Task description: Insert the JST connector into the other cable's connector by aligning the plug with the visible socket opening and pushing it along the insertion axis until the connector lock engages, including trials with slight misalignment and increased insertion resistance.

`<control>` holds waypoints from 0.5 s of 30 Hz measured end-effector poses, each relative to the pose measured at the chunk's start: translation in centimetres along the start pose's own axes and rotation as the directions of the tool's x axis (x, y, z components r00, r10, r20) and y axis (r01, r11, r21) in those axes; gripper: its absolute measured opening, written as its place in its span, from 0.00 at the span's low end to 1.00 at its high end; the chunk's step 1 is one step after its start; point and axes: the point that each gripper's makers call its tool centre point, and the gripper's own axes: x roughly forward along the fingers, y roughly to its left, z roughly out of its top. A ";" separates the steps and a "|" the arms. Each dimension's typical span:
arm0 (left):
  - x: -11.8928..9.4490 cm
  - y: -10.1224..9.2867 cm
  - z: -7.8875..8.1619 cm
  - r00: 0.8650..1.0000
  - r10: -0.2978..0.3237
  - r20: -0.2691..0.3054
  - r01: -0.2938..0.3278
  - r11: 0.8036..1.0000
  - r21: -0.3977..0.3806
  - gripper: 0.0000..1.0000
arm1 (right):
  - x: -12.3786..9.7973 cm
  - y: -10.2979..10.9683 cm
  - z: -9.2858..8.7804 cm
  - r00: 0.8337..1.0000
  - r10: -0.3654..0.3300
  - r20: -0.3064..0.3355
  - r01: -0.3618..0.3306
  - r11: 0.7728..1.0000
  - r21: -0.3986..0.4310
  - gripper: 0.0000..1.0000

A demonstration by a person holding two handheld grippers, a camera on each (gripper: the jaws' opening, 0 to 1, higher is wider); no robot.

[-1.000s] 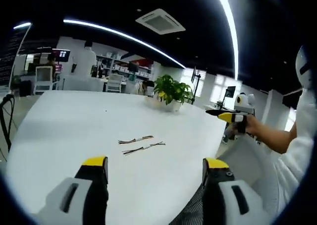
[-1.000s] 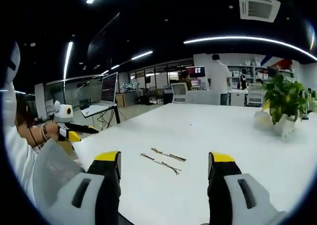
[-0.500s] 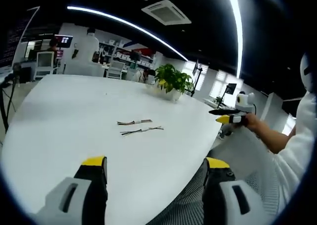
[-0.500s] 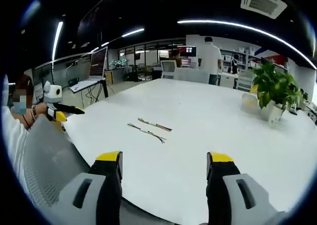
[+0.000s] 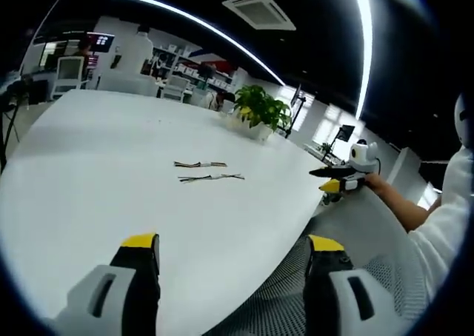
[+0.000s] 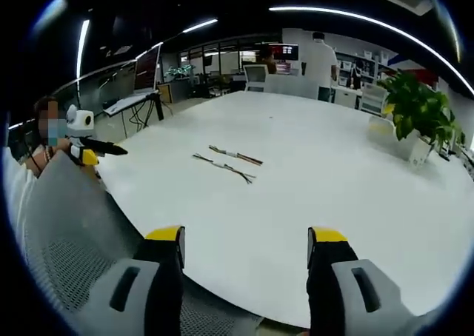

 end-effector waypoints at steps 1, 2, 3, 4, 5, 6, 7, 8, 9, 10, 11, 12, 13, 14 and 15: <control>0.0 0.1 -0.1 1.000 0.003 -0.007 -0.003 1.000 0.001 0.78 | 0.0 -0.1 -0.2 1.000 0.001 -0.009 -0.001 1.000 0.010 0.64; 0.0 0.3 -0.2 1.000 0.004 -0.012 -0.004 1.000 0.001 0.78 | 0.1 -0.1 -0.3 1.000 0.001 -0.015 -0.001 1.000 0.017 0.64; 0.1 0.4 -0.2 1.000 0.004 -0.014 -0.004 1.000 0.002 0.78 | 0.1 -0.2 -0.5 1.000 0.000 -0.020 0.000 1.000 0.018 0.64; 0.1 0.3 -0.3 1.000 0.003 -0.016 -0.003 1.000 0.000 0.78 | 0.1 -0.2 -0.7 1.000 0.001 -0.030 -0.001 1.000 0.016 0.63; 0.1 0.2 -0.3 1.000 0.001 -0.017 -0.001 1.000 -0.002 0.78 | 0.1 -0.1 -0.8 0.999 0.002 -0.036 -0.001 1.000 0.014 0.63; 0.1 0.1 -0.4 1.000 0.000 -0.018 0.000 1.000 -0.006 0.78 | 0.2 0.0 -1.0 0.999 0.005 -0.045 -0.004 1.000 0.011 0.63; 0.1 0.1 -0.4 1.000 0.000 -0.019 0.000 1.000 -0.006 0.78 | 0.2 0.1 -1.1 0.999 0.007 -0.049 -0.006 1.000 0.009 0.63; 0.2 0.0 -0.5 1.000 -0.001 -0.021 0.001 1.000 -0.008 0.78 | 0.2 0.1 -1.2 0.999 0.009 -0.052 -0.009 1.000 0.008 0.63; 0.2 0.0 -0.6 1.000 -0.002 -0.024 0.002 1.000 -0.009 0.78 | 0.2 0.2 -1.4 0.998 0.012 -0.056 -0.012 1.000 0.009 0.63; 0.3 0.0 -0.7 1.000 -0.002 -0.028 0.002 1.000 -0.008 0.78 | 0.3 0.3 -1.5 0.998 0.015 -0.061 -0.014 1.000 0.011 0.63; 0.3 0.0 -0.8 1.000 -0.003 -0.031 0.002 1.000 -0.006 0.78 | 0.3 0.3 -1.6 0.998 0.016 -0.064 -0.015 1.000 0.012 0.63; 0.3 0.0 -0.9 0.999 -0.002 -0.036 0.002 1.000 -0.004 0.78 | 0.3 0.4 -1.7 0.998 0.018 -0.067 -0.017 1.000 0.010 0.63; 0.3 -0.1 -0.9 0.999 -0.002 -0.038 0.002 1.000 -0.004 0.78 | 0.3 0.5 -1.8 0.997 0.019 -0.069 -0.018 1.000 0.010 0.63; 0.3 -0.1 -1.0 0.999 -0.001 -0.039 0.001 1.000 -0.004 0.78 | 0.3 0.5 -1.8 0.997 0.021 -0.071 -0.020 1.000 0.010 0.63; 0.3 -0.1 -1.0 0.999 -0.001 -0.039 0.001 1.000 -0.006 0.78 | 0.3 0.5 -1.9 0.997 0.022 -0.074 -0.021 1.000 0.009 0.63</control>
